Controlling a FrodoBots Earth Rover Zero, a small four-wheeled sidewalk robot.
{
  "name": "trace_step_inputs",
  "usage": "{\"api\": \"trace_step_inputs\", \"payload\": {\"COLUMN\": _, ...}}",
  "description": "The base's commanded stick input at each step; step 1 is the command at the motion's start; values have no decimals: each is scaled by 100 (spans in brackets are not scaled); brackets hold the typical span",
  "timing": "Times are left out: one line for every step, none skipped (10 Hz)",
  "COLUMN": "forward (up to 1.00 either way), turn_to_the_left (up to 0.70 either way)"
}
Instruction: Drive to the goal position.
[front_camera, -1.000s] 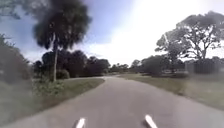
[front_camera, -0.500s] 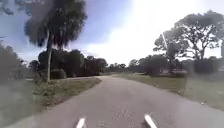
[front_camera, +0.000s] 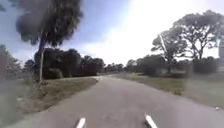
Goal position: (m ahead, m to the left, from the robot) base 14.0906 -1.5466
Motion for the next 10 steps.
{"api": "trace_step_inputs", "payload": {"forward": 70, "turn_to_the_left": 0}}
{"api": "trace_step_inputs", "payload": {"forward": 70, "turn_to_the_left": 0}}
{"api": "trace_step_inputs", "payload": {"forward": 70, "turn_to_the_left": 0}}
{"api": "trace_step_inputs", "payload": {"forward": 70, "turn_to_the_left": 0}}
{"api": "trace_step_inputs", "payload": {"forward": 70, "turn_to_the_left": 0}}
{"api": "trace_step_inputs", "payload": {"forward": 70, "turn_to_the_left": 0}}
{"api": "trace_step_inputs", "payload": {"forward": 70, "turn_to_the_left": 0}}
{"api": "trace_step_inputs", "payload": {"forward": 70, "turn_to_the_left": 0}}
{"api": "trace_step_inputs", "payload": {"forward": 70, "turn_to_the_left": 0}}
{"api": "trace_step_inputs", "payload": {"forward": 70, "turn_to_the_left": 0}}
